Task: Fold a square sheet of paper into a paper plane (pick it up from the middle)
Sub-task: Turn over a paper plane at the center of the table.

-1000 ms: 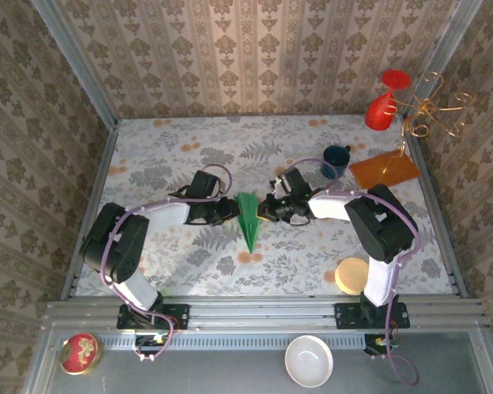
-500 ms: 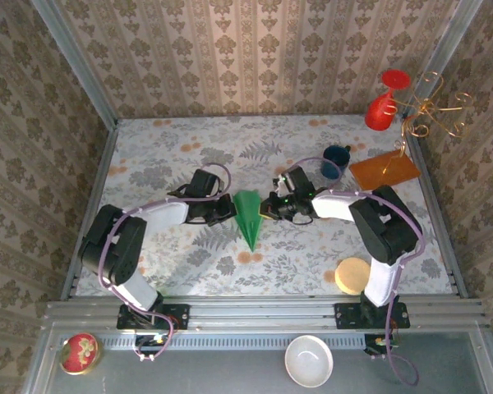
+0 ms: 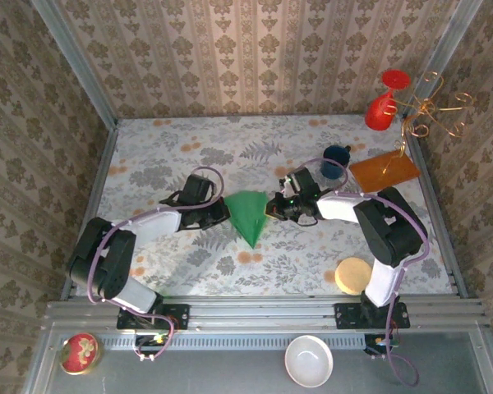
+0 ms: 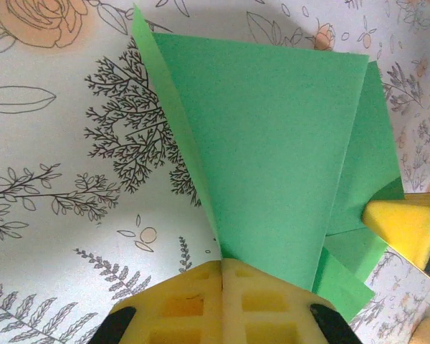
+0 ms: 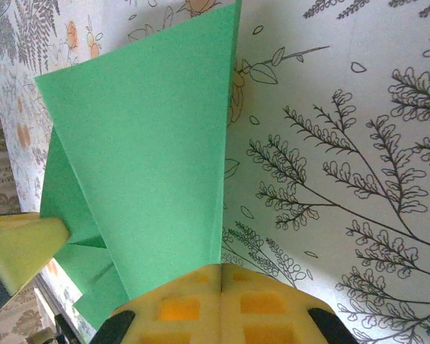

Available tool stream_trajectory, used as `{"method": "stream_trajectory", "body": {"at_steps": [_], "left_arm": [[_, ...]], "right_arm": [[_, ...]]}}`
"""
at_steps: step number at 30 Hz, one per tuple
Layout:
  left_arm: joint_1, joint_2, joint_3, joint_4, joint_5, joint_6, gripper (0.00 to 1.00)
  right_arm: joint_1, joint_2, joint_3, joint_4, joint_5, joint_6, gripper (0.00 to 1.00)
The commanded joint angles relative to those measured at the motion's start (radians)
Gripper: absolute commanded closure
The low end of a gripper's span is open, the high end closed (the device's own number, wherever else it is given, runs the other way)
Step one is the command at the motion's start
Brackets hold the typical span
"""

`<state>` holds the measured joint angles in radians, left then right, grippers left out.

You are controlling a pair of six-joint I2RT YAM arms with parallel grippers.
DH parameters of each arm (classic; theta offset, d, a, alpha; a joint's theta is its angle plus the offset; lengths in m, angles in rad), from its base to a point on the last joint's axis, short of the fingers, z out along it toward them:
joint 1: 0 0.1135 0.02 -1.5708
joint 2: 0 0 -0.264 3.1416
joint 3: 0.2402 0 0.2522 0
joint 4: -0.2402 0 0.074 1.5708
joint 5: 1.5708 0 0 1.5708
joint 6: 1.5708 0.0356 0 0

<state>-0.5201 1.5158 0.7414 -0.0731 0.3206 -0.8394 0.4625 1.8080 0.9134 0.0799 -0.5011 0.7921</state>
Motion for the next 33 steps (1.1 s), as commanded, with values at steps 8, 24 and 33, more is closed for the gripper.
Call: {"method": "stream_trajectory", "body": {"at_steps": [8,24,33], "left_arm": [[0.004,0.060,0.008,0.023,0.036,-0.011,1.00],[-0.004,0.070,0.035,-0.001,0.047,0.000,1.00],[-0.012,0.055,0.036,-0.002,0.048,-0.010,1.00]], "right_arm": [[-0.001,-0.017,0.078,-0.171,-0.004,-0.092,0.72],[0.233,-0.119,0.167,-0.502,0.321,-0.203,0.51],[0.288,0.010,0.276,-0.537,0.295,-0.218,0.49]]}}
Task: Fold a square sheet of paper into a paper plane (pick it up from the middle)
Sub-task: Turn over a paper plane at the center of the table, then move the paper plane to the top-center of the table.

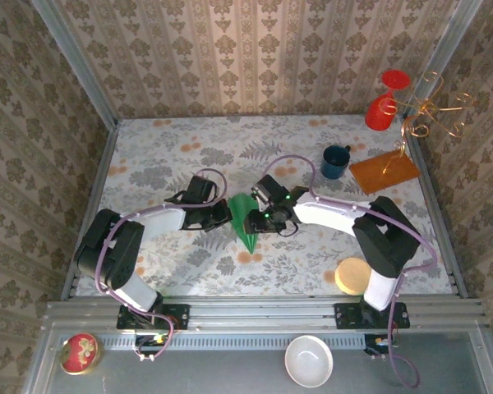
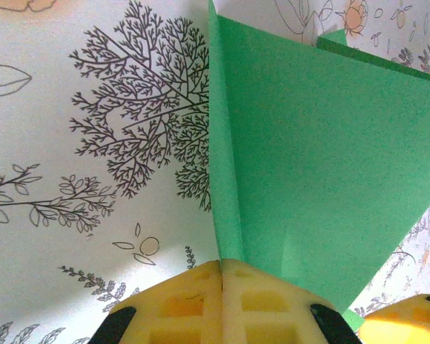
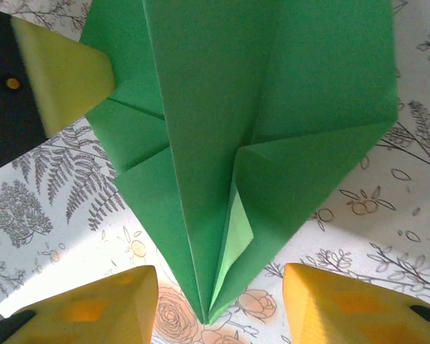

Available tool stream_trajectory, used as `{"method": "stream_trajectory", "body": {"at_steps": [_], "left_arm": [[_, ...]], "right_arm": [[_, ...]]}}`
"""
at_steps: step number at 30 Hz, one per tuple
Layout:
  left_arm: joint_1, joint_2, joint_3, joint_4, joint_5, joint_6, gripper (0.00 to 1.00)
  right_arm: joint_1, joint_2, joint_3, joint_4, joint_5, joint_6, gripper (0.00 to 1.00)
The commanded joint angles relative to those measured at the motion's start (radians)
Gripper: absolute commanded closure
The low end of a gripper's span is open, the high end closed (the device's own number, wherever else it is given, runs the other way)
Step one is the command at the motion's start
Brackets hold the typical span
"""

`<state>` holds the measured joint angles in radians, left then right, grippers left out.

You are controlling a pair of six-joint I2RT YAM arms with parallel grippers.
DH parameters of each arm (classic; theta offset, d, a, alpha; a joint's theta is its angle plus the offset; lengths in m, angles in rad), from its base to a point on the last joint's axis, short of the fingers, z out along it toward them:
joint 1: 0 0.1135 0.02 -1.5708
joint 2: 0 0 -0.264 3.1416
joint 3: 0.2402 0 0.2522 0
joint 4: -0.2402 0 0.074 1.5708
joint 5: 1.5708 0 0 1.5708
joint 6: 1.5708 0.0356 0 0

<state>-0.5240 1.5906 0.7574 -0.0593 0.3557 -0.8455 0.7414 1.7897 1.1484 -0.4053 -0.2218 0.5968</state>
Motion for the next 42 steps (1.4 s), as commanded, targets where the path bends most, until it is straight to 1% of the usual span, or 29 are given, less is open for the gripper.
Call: {"method": "stream_trajectory", "body": {"at_steps": [1,5,7,9,14,23,26,34,42], "left_arm": [[-0.010,-0.020,0.022,-0.016,0.014,-0.006,1.00],[-0.013,-0.020,0.026,-0.014,0.019,-0.007,1.00],[-0.014,-0.021,0.028,-0.014,0.021,-0.007,1.00],[-0.014,-0.021,0.031,-0.016,0.024,-0.007,1.00],[-0.014,-0.029,0.033,-0.017,0.029,-0.009,1.00],[-0.014,-0.031,0.033,-0.019,0.034,-0.006,1.00],[-0.014,-0.031,0.031,-0.019,0.034,-0.004,1.00],[-0.014,-0.029,0.031,-0.022,0.037,-0.003,1.00],[-0.014,-0.030,0.030,-0.022,0.037,0.000,1.00]], "right_arm": [[0.011,0.042,0.053,-0.058,0.014,-0.027,0.49],[0.025,0.064,0.071,-0.032,-0.027,-0.043,0.49],[0.033,0.073,0.087,-0.038,-0.028,-0.053,0.50],[0.043,0.089,0.102,-0.052,-0.022,-0.061,0.49],[0.061,0.114,0.123,-0.078,0.027,-0.077,0.44],[0.063,0.139,0.140,-0.084,0.036,-0.083,0.44],[0.063,0.137,0.142,-0.088,0.055,-0.078,0.48],[0.062,0.132,0.142,-0.098,0.105,-0.060,0.60],[0.062,0.126,0.137,-0.091,0.125,-0.049,0.64]]}}
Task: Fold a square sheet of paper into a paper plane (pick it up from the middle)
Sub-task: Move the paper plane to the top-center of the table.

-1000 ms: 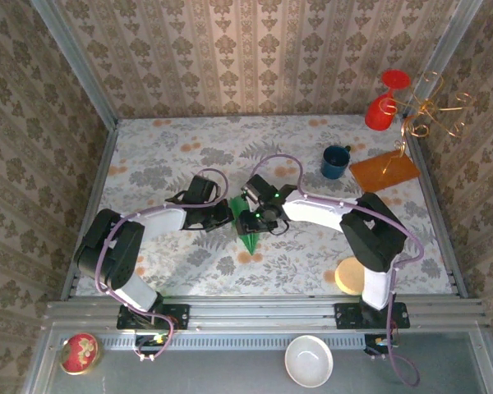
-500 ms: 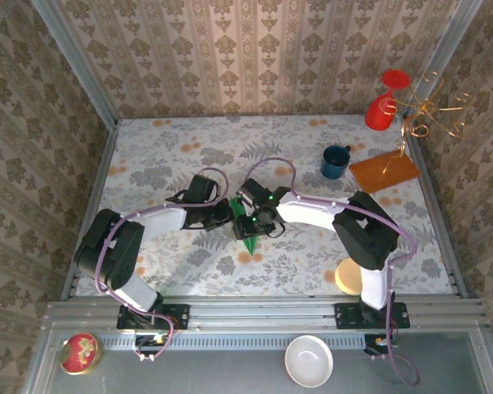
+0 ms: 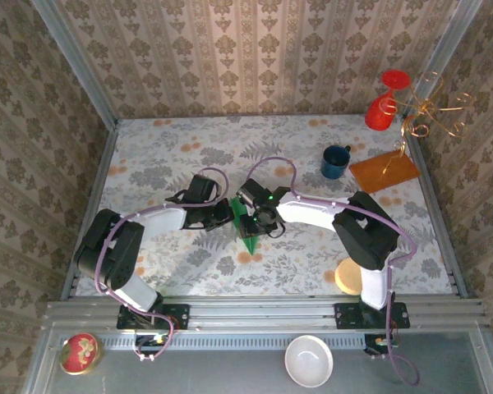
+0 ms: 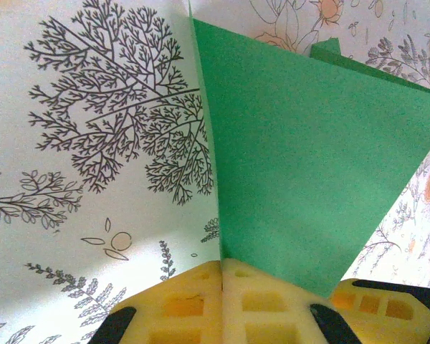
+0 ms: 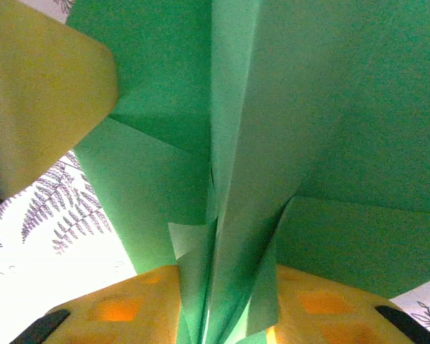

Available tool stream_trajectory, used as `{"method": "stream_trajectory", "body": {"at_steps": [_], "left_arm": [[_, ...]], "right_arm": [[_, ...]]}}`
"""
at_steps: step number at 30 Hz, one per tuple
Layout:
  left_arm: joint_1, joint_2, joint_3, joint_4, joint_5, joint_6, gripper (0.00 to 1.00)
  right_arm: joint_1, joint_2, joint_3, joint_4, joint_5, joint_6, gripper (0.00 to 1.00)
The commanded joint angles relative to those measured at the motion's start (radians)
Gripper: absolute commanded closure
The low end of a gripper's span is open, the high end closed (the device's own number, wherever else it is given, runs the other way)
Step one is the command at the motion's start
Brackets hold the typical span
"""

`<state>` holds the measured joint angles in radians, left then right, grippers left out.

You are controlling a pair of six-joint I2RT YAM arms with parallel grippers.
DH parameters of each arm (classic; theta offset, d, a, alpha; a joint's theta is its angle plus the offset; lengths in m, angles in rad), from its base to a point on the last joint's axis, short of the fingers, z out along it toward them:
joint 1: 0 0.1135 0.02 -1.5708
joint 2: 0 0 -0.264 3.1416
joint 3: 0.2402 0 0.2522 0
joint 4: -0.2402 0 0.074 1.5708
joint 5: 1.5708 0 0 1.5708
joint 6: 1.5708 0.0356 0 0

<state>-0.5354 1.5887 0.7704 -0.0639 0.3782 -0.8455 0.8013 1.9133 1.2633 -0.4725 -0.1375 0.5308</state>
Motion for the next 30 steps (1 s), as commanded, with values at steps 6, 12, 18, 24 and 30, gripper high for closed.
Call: {"method": "stream_trajectory", "body": {"at_steps": [6,12,18,24,30], "left_arm": [[-0.003,-0.032,0.016,-0.025,0.013,0.003,1.00],[-0.003,-0.031,0.017,-0.025,0.014,0.005,1.00],[-0.003,-0.029,0.018,-0.020,0.019,0.002,1.00],[0.023,-0.064,0.011,-0.062,-0.006,0.018,0.80],[0.111,-0.174,-0.018,-0.145,-0.056,0.053,0.55]], "right_arm": [[-0.002,-0.006,0.025,-0.043,0.119,0.056,0.70],[-0.003,-0.002,0.028,-0.041,0.116,0.061,0.69],[-0.001,0.009,0.034,-0.035,0.081,0.060,0.68],[-0.005,0.003,0.032,-0.060,0.134,0.069,0.81],[-0.045,-0.017,0.035,-0.084,0.197,0.081,0.90]]}}
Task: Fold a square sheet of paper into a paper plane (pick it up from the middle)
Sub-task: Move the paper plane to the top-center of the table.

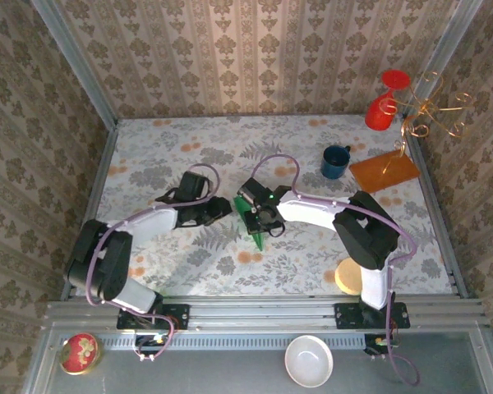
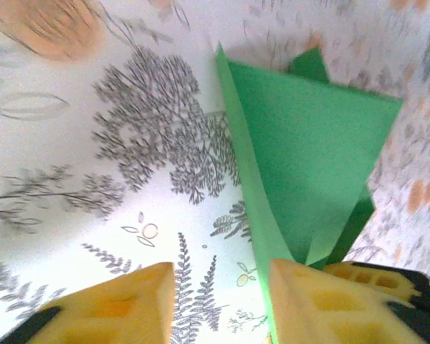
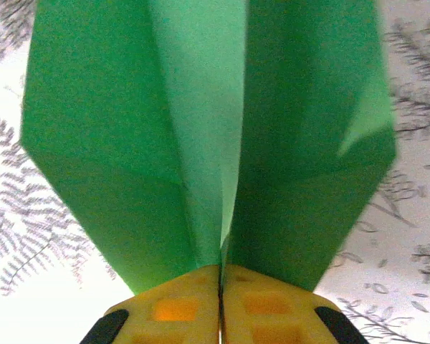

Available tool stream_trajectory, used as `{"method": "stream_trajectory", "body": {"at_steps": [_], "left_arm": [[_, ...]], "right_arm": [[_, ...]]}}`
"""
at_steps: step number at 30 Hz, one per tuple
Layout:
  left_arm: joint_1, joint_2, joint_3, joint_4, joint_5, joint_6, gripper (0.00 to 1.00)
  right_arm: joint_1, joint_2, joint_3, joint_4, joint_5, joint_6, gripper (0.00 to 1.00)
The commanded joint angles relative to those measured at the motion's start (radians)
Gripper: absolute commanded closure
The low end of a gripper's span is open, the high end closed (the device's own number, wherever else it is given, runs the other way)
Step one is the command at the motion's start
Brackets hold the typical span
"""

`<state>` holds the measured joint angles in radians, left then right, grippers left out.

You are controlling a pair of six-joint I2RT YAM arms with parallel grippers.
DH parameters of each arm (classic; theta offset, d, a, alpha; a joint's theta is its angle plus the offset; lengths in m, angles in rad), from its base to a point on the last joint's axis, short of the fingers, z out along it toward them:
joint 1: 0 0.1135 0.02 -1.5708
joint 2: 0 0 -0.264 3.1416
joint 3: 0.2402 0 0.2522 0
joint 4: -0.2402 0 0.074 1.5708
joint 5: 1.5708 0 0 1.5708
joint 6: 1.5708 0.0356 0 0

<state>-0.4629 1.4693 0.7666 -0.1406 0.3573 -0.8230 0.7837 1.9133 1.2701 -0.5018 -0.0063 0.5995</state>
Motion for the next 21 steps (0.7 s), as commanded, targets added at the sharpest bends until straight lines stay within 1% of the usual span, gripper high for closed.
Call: {"method": "stream_trajectory", "body": {"at_steps": [1,5,8,11,14,18,21], "left_arm": [[0.054,-0.072,-0.022,-0.080,-0.043,0.037,0.52],[0.101,-0.127,-0.051,-0.127,-0.076,0.067,0.41],[0.122,-0.159,-0.060,-0.178,-0.126,0.100,0.31],[0.137,-0.179,-0.068,-0.202,-0.151,0.117,0.24],[0.142,-0.184,-0.070,-0.207,-0.156,0.123,0.20],[0.144,-0.175,-0.060,-0.213,-0.158,0.130,0.17],[0.144,-0.170,-0.058,-0.216,-0.158,0.131,0.15]], "right_arm": [[-0.039,-0.014,0.034,-0.059,0.069,0.011,0.90],[-0.083,0.003,0.075,-0.076,0.083,-0.009,0.91],[-0.115,0.032,0.126,-0.097,0.101,-0.037,0.91],[-0.146,0.060,0.174,-0.097,0.099,-0.067,0.90],[-0.164,0.106,0.234,-0.110,0.089,-0.096,0.89],[-0.182,0.163,0.302,-0.127,0.084,-0.110,0.88],[-0.187,0.190,0.325,-0.134,0.083,-0.109,0.85]]}}
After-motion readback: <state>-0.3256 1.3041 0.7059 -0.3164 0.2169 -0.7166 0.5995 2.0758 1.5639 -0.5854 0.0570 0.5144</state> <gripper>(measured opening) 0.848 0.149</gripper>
